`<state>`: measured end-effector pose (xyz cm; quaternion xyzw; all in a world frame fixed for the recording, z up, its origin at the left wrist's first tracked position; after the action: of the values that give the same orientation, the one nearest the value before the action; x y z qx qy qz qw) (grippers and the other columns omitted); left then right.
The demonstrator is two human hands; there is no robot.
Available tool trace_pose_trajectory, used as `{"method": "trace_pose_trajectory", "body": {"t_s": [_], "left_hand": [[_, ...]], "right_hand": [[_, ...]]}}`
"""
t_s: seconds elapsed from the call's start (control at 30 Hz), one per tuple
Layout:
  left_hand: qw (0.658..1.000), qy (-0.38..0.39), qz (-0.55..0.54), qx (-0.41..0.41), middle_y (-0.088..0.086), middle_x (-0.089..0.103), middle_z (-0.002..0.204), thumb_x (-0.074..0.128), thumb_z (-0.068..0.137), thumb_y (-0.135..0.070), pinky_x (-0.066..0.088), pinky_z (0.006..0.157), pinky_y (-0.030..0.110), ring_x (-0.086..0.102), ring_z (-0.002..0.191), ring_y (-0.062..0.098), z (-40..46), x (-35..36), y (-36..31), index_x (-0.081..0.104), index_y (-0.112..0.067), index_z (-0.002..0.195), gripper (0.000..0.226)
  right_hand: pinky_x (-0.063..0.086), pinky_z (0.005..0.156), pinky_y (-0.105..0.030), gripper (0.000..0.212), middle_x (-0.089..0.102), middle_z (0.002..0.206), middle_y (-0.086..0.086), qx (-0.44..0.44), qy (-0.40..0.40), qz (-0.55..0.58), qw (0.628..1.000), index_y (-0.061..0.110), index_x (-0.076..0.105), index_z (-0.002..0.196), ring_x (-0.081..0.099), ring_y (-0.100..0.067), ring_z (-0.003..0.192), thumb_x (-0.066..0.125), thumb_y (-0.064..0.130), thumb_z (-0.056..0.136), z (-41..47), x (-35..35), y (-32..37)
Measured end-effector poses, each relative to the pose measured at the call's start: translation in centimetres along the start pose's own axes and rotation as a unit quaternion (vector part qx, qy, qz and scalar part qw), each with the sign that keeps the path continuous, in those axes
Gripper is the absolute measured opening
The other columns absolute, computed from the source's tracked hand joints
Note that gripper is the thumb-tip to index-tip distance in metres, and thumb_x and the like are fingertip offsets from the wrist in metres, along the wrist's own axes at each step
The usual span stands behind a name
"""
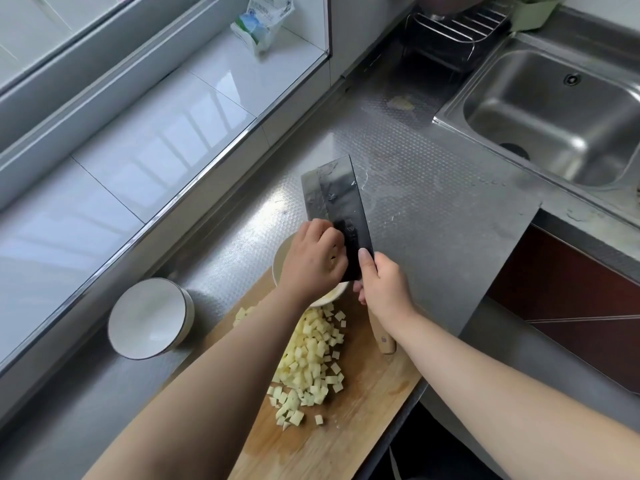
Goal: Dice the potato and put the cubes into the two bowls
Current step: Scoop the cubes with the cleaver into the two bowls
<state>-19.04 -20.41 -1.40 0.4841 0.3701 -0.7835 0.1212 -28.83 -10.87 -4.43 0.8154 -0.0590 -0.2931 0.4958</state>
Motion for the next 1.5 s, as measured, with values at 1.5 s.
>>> {"method": "trace_pose_trajectory", "body": {"t_s": [1.5], "left_hand": [[0.953, 0.171, -0.004, -0.250, 0.008, 0.020, 0.159, 0.026, 0.102, -0.046, 0.014, 0.120, 0.044, 0.015, 0.146, 0.025, -16.1, 3.0, 6.3, 0.024, -0.016, 0.152, 0.058]], "right_hand": [[0.051, 0.054, -0.034, 0.031, 0.059, 0.060, -0.007, 0.213, 0.025, 0.073, 0.974, 0.014, 0.042, 0.077, 0.054, -0.017, 0.049, 0.043, 0.032, 0.102, -16.3, 3.3, -16.3]]}}
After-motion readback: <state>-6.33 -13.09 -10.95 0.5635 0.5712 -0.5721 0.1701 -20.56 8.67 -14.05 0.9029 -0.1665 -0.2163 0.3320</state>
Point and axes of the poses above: each hand's wrist, its own z-axis towards the middle knuckle, its own x-axis out of the palm, y = z × x, the point moved 8 cm from there along z, towards the middle knuckle
